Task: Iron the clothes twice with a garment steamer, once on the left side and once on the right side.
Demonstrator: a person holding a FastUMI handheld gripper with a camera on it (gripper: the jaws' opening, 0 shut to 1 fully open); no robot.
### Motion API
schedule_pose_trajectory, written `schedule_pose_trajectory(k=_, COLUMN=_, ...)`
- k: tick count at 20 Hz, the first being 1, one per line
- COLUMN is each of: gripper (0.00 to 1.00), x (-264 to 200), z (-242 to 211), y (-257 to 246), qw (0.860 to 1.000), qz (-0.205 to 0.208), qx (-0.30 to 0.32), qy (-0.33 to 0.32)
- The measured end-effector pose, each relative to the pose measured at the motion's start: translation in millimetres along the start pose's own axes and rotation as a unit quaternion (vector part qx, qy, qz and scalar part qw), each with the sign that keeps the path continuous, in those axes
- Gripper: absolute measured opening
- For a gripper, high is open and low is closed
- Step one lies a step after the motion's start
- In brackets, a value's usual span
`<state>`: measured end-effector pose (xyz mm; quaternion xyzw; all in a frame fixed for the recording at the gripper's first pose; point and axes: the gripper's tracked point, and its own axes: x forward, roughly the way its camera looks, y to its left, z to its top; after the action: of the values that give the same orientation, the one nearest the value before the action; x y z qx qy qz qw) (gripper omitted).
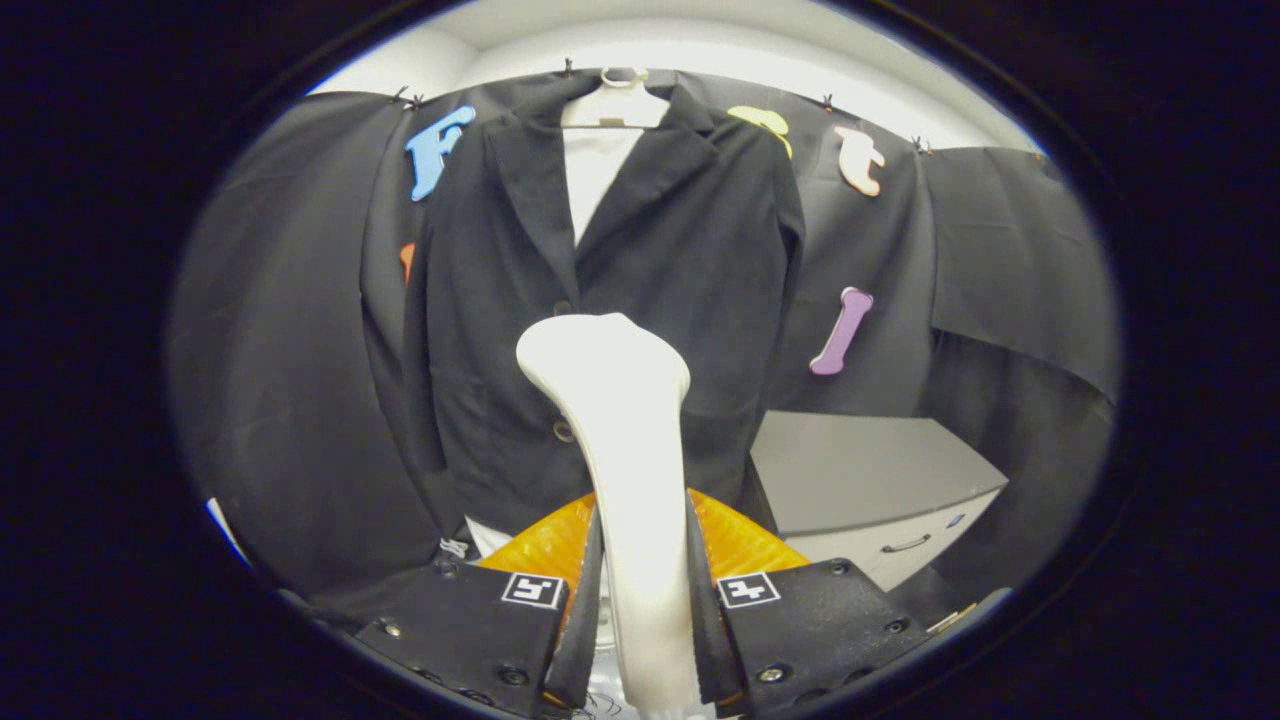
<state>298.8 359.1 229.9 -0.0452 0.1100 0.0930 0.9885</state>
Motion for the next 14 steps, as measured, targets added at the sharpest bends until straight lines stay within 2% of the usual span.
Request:
schedule_pose_trajectory(k=5, gripper=0.43, x=-9, z=76, y=35, qw=0.998, qz=0.015, qx=-0.002, qy=-0.053)
schedule_pose_trajectory(k=14, gripper=0.42, x=-8, z=173, y=80, qw=0.993, qz=0.013, qx=-0.014, qy=-0.115)
